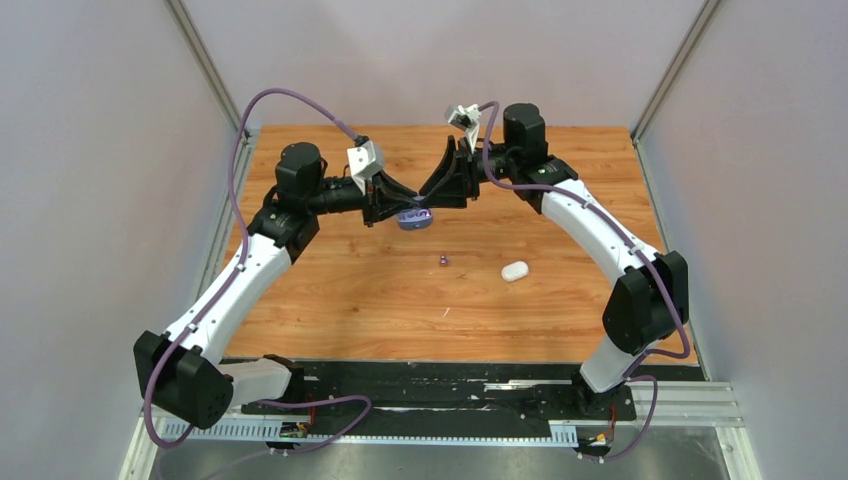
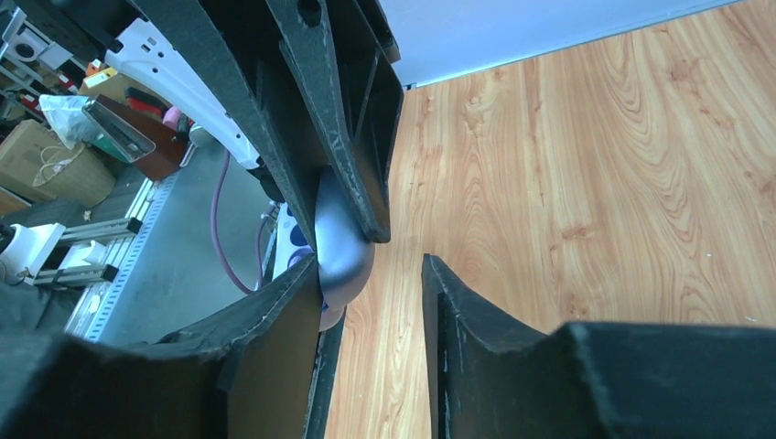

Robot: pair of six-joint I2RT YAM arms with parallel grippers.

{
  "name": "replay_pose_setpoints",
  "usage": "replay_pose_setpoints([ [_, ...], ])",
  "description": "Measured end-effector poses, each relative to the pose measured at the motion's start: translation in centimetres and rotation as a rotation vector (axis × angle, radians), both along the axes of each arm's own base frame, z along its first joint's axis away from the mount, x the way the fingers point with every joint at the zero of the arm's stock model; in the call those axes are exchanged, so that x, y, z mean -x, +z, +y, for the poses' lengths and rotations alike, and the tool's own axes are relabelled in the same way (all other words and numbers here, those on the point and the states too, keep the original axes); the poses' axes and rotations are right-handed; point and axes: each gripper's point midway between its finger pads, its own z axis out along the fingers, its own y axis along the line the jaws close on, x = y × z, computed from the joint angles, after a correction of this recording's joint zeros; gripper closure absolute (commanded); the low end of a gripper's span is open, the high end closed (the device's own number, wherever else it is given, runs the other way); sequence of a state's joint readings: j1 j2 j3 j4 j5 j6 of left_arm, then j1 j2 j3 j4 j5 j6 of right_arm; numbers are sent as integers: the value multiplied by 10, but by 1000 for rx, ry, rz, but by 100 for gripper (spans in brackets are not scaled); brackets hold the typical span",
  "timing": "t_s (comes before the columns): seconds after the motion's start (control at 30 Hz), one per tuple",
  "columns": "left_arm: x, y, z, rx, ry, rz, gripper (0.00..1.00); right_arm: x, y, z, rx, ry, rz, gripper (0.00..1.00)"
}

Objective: Insert the wireless bluetooth earbuds into the charging case
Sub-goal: Adjust the charging case.

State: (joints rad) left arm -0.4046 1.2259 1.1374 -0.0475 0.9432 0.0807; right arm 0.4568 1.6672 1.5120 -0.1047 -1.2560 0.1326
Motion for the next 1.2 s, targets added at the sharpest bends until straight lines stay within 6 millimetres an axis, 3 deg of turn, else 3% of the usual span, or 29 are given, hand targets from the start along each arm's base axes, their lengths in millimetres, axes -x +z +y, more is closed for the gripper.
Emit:
replay_pose_setpoints([
  [0.13,-2,1,0,7,12,5,100,2,-5,-1,9,7,5,79],
  [0.23,-5,-1,0,7,21,19,100,5,-3,-2,5,11,-8,85],
  [0.33,-6,1,0,11,26,21,99,4,-3,-3,4,6,-21,99],
  [0.37,-6,1,0,12,26,23,93,4,-3,-3,4,4,-25,100],
  [0.47,-6,0,0,9,29,28,54,3,-3,-2,4,0,-36,100],
  [0.57,-7,-1,0,-5,32,50,35,-2,-5,-2,7,-16,-71,100],
  [0.63,-7,2,3,-21,39,81,31,-3,-8,-2,14,-21,-100,100],
  [0.73,-8,23,10,-36,36,109,31,-4,-14,-2,33,-19,-165,100],
  [0.87,-9,58,21,-85,3,88,40,1,-20,-3,60,-13,-266,100],
  [0.93,-9,61,23,-121,-21,97,44,5,-21,-1,71,-8,-307,100],
  [1.03,-6,44,23,-190,-70,180,46,10,-25,5,91,0,-366,100],
  [1.2,-7,-4,24,-292,-102,362,47,15,-29,12,122,4,-401,100],
])
